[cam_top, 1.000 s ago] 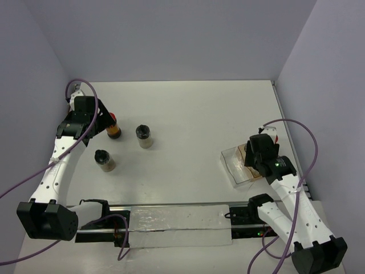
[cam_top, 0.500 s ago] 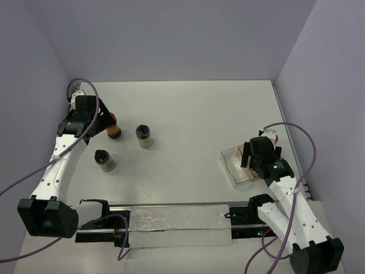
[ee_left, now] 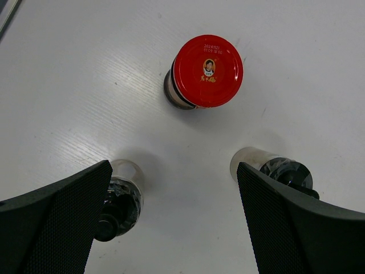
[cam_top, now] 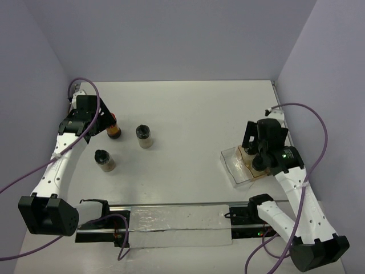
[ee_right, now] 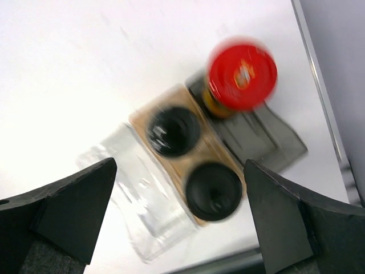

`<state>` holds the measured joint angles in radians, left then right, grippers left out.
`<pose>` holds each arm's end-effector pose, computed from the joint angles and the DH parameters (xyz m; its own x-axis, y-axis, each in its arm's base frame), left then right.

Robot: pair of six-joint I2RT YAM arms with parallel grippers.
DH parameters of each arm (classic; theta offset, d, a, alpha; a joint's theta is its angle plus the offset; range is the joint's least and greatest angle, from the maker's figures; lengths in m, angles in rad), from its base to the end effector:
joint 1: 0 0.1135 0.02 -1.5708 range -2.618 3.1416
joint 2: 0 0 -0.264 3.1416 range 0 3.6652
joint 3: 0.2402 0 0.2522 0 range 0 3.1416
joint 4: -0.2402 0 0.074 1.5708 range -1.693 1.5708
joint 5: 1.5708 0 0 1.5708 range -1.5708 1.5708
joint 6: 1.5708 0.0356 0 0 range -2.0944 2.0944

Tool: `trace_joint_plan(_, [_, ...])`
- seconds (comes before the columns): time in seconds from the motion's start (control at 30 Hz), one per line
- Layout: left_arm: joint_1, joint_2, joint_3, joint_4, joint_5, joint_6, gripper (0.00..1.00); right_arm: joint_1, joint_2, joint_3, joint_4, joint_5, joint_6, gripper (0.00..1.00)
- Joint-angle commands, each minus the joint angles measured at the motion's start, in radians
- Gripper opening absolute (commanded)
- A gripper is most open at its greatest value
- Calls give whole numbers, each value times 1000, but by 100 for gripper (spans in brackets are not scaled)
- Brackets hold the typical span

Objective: Organize the condiment bottles

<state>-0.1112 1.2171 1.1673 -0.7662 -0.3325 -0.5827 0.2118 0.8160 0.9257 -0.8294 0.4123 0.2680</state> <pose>0.2497 -0.0162 0.3305 -0.5399 -0.4631 -0.7029 -0.4963 0.8496 -0.1785 0.1557 0.0189 0.3220 -0.5944 0.1204 -0.7951 0.2690 0.9615 -0.0556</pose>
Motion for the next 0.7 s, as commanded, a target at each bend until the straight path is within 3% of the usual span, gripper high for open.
trace_joint_plan(0.0, [7, -13, 62, 10, -25, 2, 99, 64, 103, 215, 54, -79, 2, 100])
trace_joint_plan(0.13, [7, -26, 77, -12, -19, -6, 100, 298, 280, 412, 55, -5, 2, 100])
trace_joint_plan(0.27, [5, -43, 92, -36, -19, -11, 100, 495, 522, 605, 91, -79, 2, 100])
trace_joint_plan(0.43, [7, -53, 101, -73, -31, -25, 100, 642, 771, 778, 145, -188, 2, 100])
trace_joint_plan(0.67, [7, -64, 102, -98, -49, -39, 99, 740, 1034, 944, 185, -243, 2, 100])
